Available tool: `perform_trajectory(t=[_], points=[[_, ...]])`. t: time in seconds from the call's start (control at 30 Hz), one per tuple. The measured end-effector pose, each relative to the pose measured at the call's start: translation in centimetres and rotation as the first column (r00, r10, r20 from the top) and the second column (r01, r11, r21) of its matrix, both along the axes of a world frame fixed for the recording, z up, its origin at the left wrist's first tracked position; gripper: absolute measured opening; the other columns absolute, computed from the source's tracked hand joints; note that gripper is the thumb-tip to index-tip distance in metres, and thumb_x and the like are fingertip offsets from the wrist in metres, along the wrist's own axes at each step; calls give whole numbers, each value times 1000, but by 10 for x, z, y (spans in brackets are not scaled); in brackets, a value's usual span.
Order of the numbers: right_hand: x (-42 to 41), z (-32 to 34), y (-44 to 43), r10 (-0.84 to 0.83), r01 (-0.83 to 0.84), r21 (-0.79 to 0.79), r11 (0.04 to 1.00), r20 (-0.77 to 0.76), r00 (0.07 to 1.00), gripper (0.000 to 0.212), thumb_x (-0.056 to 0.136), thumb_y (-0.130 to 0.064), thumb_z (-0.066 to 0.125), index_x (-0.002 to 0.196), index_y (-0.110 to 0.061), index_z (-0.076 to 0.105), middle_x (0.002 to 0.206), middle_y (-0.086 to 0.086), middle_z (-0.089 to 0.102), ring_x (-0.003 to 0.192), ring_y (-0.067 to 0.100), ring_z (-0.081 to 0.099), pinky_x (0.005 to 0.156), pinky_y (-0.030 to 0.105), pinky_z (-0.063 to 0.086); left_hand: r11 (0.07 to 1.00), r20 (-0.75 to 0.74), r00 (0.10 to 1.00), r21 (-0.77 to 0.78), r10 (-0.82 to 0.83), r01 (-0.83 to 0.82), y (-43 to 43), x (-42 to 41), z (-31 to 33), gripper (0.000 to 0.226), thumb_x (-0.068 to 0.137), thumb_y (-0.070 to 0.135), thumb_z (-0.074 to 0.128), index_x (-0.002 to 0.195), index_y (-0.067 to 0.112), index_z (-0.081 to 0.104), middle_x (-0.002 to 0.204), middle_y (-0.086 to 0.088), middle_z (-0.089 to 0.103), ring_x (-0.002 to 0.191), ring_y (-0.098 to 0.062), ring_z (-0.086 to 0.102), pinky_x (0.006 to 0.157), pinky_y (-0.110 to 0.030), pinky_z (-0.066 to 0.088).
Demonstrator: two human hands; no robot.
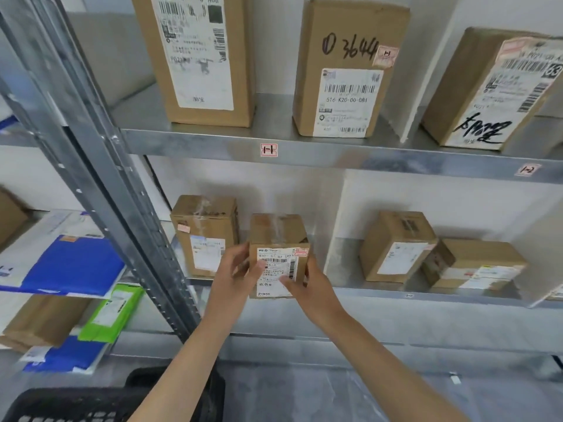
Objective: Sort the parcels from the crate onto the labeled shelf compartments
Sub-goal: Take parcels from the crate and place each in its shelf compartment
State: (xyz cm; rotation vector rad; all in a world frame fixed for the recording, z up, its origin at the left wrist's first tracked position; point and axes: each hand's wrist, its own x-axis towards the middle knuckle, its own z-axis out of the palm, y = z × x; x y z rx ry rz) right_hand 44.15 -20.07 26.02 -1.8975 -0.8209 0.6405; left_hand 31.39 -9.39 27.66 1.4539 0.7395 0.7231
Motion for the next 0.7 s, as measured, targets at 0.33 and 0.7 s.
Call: perform_trajectory(t=[0.33,0.7], points=[[11,-35,27,-163,171,-105,980,79,983,69,94,-11,63,151,-21,24,143,2,48,130,19,50,109,38,43,995,23,995,-44,-93,93,28,36,-62,51,75,17,78,115,22,46,125,-7,63,114,-9,63,90,-22,53],[26,-53,49,-327,313,-167,935,-58,943,64,98,-12,58,152,-14,23,149,4,46,135,24,46,112,32,35,989,-46,988,24,-146,147,42,67,-86,52,86,15,72,129,11,43,119,23,63,115,5,59,91,-15,49]])
